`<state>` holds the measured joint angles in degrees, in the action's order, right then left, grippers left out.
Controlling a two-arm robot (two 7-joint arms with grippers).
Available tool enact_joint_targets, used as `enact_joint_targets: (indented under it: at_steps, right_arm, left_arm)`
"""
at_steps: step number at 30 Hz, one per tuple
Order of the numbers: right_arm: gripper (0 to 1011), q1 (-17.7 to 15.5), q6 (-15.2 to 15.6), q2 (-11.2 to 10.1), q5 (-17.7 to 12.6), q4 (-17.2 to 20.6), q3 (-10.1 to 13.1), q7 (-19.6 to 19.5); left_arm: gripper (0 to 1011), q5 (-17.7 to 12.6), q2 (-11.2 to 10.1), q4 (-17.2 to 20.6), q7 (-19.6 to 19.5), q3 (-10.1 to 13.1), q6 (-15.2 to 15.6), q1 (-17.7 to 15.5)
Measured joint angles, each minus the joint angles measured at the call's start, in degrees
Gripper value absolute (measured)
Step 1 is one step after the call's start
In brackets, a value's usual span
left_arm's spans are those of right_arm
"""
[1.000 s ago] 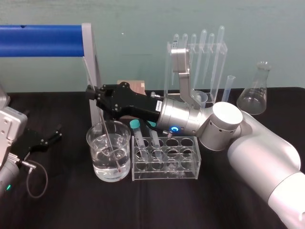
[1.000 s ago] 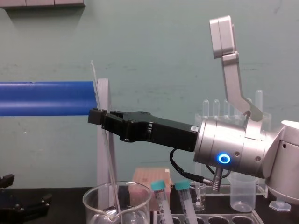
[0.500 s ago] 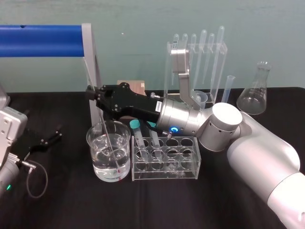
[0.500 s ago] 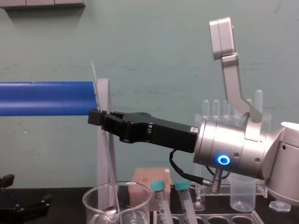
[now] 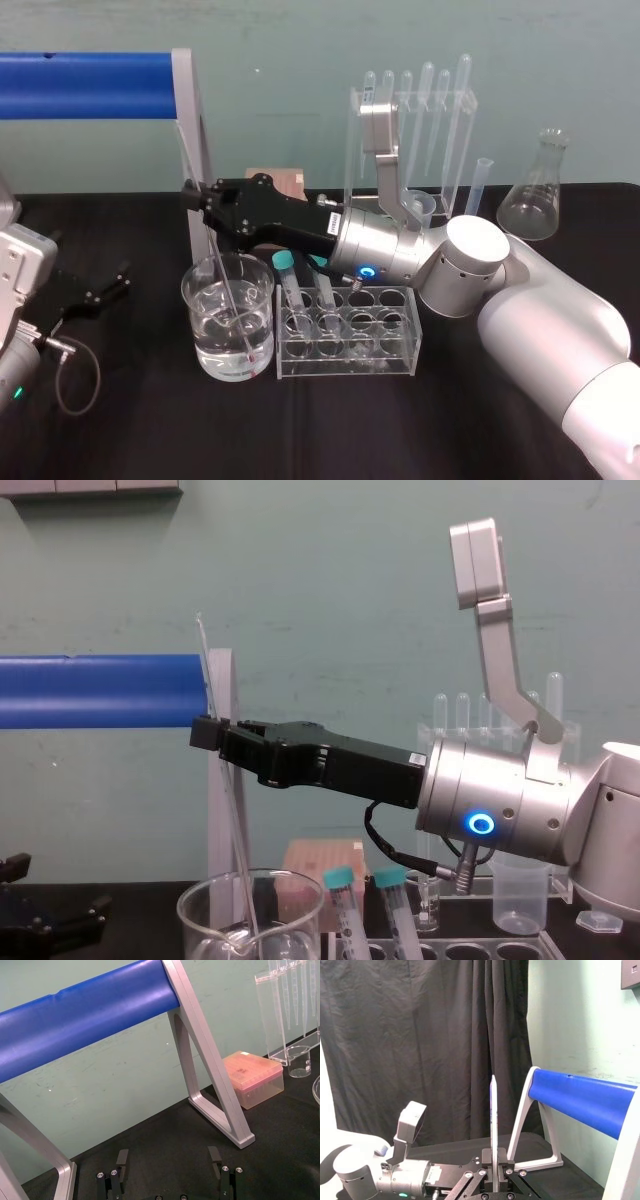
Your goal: Hold the thermometer with one hand and immerse one end into the beaker, then reinsert it into the test tube rack.
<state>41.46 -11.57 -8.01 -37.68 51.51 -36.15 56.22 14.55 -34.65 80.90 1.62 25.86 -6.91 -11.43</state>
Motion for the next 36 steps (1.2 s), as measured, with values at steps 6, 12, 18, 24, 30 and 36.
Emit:
enact_joint_targets:
  at_steps: [6, 12, 18, 24, 30, 36]
  right_arm:
    - [57, -0.1, 0.0, -0.1, 0.0, 0.1, 0.0, 0.0]
    - [57, -0.1, 0.1, -0.2, 0.1, 0.3, -0.1, 0.0]
    - [57, -0.2, 0.1, -0.2, 0.1, 0.3, -0.1, 0.0]
    - [57, -0.1, 0.2, -0.2, 0.0, 0.4, -0.1, 0.0]
    - [57, -0.3, 0.3, -0.3, 0.0, 0.7, -0.2, 0.0]
    - [57, -0.3, 0.3, -0.3, 0.0, 0.7, -0.3, 0.0]
  left_arm:
    - [1008, 0.0, 0.0, 0.0, 0.0, 0.0, 0.0, 0.0]
    - [1008, 0.0, 0.0, 0.0, 0.0, 0.0, 0.0, 0.0]
    - [1008, 0.0, 0.0, 0.0, 0.0, 0.0, 0.0, 0.0]
    - [1008, 0.0, 0.0, 0.0, 0.0, 0.0, 0.0, 0.0]
    - [1008, 0.0, 0.0, 0.0, 0.0, 0.0, 0.0, 0.0]
    - [1008, 0.0, 0.0, 0.0, 0.0, 0.0, 0.0, 0.0]
